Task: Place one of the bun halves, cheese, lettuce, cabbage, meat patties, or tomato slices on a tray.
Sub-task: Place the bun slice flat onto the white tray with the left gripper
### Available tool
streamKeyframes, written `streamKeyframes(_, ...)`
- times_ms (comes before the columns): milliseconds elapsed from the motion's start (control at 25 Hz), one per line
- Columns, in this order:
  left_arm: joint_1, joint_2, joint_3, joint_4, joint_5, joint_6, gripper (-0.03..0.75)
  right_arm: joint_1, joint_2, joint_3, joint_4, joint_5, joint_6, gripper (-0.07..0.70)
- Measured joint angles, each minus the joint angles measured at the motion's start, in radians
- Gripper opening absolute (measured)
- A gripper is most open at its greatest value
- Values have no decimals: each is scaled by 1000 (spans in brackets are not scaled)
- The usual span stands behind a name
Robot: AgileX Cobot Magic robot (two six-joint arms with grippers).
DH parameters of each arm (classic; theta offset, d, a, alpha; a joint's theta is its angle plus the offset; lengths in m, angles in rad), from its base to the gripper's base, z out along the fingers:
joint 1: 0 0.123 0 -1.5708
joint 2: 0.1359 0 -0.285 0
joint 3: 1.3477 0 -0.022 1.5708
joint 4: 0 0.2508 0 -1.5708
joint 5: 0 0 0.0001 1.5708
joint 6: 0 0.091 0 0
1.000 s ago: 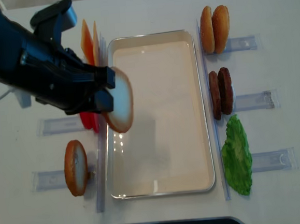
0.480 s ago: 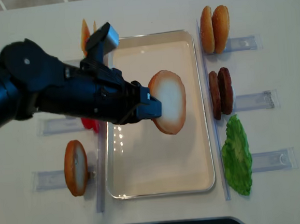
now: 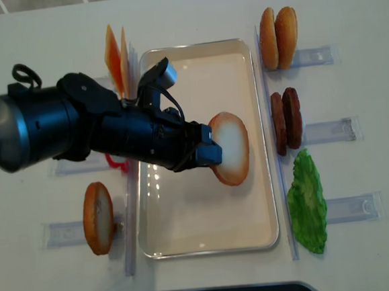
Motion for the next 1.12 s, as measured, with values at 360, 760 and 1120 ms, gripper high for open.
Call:
streamKeyframes(360,0,17,79,-11,-81,4,139,0,0,0,0,0,0,480)
streamKeyframes(760,3,60,79,-11,-84,-7,138,0,0,0,0,0,0,480)
streamKeyframes(1120,3,49,78,217,-86,-171,372,0,0,0,0,0,0,480)
